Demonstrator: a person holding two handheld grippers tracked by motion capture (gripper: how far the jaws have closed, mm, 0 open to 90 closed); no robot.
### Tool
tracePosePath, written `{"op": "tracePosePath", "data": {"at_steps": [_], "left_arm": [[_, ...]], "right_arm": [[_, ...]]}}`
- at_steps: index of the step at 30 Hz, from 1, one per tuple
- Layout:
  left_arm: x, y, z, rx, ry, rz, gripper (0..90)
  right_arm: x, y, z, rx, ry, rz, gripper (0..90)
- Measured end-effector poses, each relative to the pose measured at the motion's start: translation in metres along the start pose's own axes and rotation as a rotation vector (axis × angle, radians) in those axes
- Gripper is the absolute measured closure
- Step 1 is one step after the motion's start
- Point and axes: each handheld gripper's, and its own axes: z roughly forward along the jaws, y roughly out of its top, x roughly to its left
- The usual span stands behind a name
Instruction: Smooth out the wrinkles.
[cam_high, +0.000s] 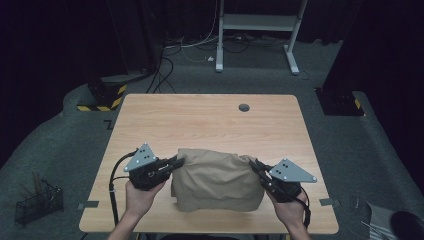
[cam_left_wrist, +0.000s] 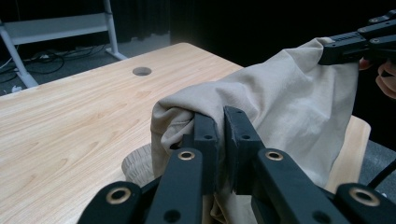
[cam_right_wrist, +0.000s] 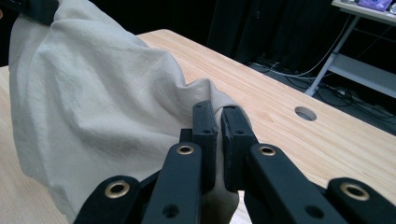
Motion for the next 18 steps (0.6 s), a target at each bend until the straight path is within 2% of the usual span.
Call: {"op": "tracePosePath", "data": {"at_steps": [13,18], "left_arm": [[0.006,0.005,0.007,0.006,0.004,-0.007,84.3],[0.010,0.005,0.009,0.008,0.006,-0.019,84.3]], "right_arm": [[-0.007,0.002,0.006,0.000,-0.005,0.011,85.8],[-0.011,0.004,0.010,-0.006,0.005,0.037,85.9]]}}
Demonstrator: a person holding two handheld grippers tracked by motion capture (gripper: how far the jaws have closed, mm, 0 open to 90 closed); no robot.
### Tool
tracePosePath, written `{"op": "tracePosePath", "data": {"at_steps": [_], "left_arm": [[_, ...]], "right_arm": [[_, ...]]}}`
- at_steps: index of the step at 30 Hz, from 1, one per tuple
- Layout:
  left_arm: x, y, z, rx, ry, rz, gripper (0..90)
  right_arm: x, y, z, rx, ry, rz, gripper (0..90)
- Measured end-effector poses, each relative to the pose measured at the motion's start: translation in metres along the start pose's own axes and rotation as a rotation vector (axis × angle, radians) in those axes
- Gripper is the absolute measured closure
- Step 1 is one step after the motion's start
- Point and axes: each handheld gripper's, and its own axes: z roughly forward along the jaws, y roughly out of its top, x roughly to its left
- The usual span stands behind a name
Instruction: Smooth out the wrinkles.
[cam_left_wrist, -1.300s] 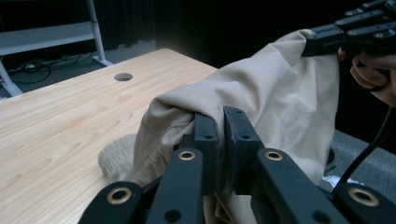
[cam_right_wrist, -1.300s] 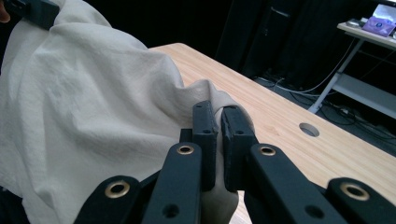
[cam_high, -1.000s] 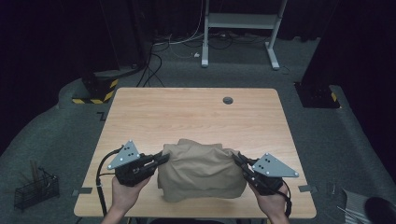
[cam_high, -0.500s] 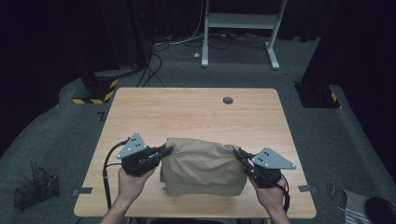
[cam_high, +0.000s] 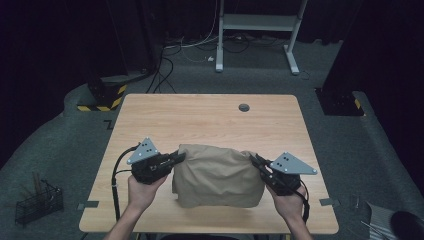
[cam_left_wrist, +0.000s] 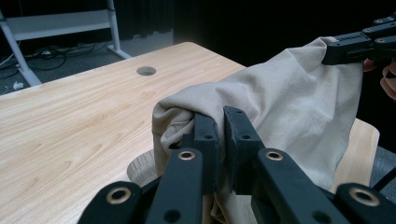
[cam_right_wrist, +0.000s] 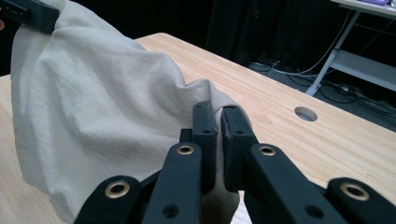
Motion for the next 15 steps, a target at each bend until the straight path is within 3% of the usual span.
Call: {"op": "tracePosePath", "data": {"at_steps": [15], "left_arm": [[0.0076,0.0033,0.0052,0.014,0.012,-0.002,84.3]], "right_arm": [[-0.0040,0.0083,0.0075,0.020,-0.007,0.003,85.9]]}}
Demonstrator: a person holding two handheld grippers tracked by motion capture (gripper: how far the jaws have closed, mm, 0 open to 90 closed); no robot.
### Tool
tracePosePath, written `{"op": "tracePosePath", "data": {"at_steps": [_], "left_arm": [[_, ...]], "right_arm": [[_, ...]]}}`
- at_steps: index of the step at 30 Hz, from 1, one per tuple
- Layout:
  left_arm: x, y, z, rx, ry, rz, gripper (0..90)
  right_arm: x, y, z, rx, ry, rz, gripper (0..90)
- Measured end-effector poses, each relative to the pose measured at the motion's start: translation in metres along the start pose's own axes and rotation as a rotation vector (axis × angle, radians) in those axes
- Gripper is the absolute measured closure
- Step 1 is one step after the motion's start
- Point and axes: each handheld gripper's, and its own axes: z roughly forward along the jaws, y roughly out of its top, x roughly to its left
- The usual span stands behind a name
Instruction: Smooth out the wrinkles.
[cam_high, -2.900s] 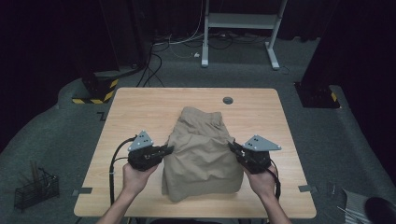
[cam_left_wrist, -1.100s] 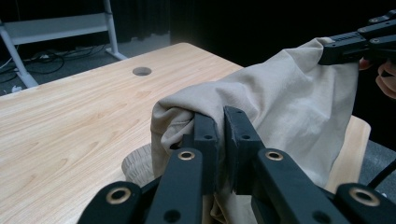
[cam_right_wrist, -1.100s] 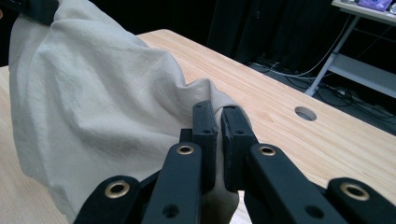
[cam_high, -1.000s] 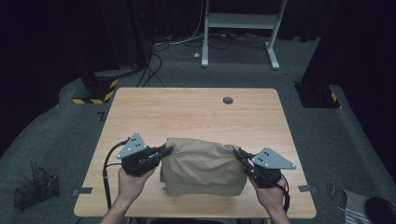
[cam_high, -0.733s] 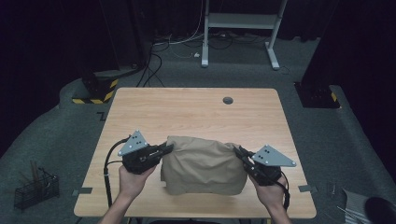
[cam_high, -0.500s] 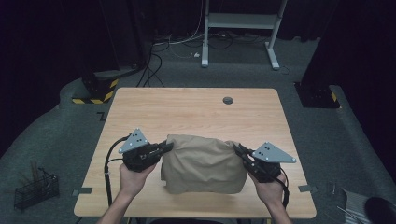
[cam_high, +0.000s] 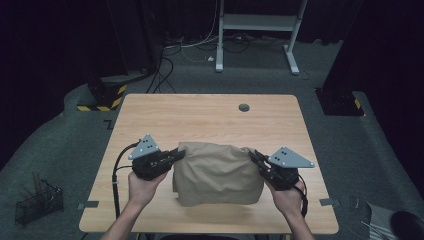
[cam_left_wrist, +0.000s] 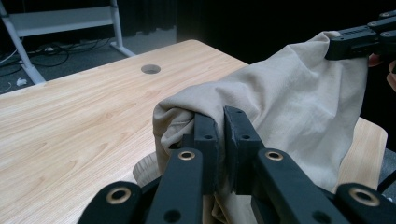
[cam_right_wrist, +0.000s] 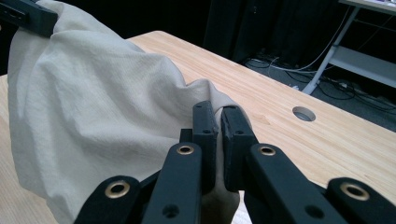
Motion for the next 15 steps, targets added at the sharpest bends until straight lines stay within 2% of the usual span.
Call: {"op": "tracePosePath", "data": {"at_steps": [15], "left_arm": [[0.0054,0.0020,0.0088,0.013,0.008,-0.005,84.2]], "right_arm": [[-0.0057,0.0015,0.0052,0.014,-0.006,0.017,85.8]]}}
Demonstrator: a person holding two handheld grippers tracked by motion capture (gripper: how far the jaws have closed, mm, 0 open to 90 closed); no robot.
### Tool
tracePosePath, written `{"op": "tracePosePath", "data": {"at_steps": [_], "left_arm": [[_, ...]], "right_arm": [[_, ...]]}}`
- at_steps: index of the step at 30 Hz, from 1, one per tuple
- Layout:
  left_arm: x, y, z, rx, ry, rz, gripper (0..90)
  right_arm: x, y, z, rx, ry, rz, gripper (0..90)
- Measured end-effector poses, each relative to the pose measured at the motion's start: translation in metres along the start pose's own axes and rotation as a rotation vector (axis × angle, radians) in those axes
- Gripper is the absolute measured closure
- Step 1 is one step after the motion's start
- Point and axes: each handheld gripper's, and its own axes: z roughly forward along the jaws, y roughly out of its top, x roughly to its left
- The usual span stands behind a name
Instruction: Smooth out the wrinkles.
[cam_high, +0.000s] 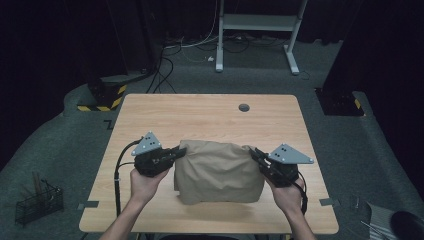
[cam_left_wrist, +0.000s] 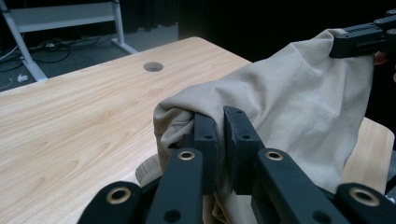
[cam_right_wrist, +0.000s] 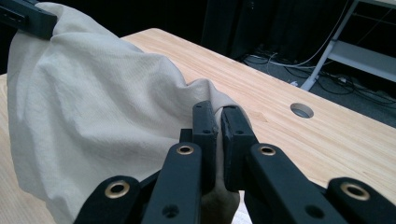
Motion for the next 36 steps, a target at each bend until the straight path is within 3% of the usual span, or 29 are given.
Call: {"op": "tracePosePath", "data": {"at_steps": [6,9,36], "left_arm": [[0.005,0.000,0.004,0.007,0.003,-0.010,84.2],[0.006,0.001,0.006,0.010,0.007,-0.009,84.2],[0.019,0.006,0.032,0.051,0.025,-0.018,83.9]], "right_arm": [[-0.003,0.001,0.003,-0.008,0.007,0.014,85.5],[-0.003,0.001,0.004,-0.014,0.002,-0.004,85.3],[-0.019,-0.009,0.025,0.032,-0.023,0.039,85.1]]}}
